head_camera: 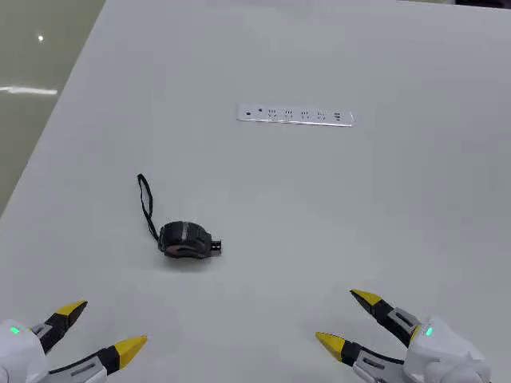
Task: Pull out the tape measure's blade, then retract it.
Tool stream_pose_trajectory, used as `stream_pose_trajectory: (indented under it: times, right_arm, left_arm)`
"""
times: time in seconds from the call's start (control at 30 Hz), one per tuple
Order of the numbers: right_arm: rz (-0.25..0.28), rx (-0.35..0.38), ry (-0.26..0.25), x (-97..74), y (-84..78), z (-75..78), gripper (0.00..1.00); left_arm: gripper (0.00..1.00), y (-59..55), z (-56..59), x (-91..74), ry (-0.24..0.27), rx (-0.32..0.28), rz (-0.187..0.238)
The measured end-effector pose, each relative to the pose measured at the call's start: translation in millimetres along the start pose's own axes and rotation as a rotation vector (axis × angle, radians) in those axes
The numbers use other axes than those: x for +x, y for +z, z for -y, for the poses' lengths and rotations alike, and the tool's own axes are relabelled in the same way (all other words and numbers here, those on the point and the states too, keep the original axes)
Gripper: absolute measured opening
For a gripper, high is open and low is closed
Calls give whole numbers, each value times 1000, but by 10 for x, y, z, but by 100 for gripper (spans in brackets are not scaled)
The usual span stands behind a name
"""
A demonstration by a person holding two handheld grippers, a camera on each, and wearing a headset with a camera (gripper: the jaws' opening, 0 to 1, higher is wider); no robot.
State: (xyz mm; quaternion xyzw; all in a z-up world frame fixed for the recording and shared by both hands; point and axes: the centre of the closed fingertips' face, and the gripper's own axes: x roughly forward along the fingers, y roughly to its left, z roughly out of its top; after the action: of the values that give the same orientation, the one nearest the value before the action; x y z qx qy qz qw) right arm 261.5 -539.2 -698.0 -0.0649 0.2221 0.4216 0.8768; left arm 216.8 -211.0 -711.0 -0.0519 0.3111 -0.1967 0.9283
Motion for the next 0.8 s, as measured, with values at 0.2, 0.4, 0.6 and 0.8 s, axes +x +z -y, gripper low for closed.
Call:
stream_pose_trajectory:
  times: [0.2, 0.4, 0.6, 0.8]
  right_arm:
    - [5, 2, -14, -37, 5, 20, 56]
    - [1, 1, -19, -42, -13, 16, 55]
    - [5, 4, -22, -44, -14, 4, 55]
    - [8, 1, -24, -41, -3, -8, 55]
  left_arm:
    - [74, 18, 48, -11, 1, -3, 1]
    - [74, 50, 35, -28, 11, -5, 9]
    - [73, 26, 18, -33, 16, -7, 10]
    - [73, 4, -7, -20, 13, -9, 9]
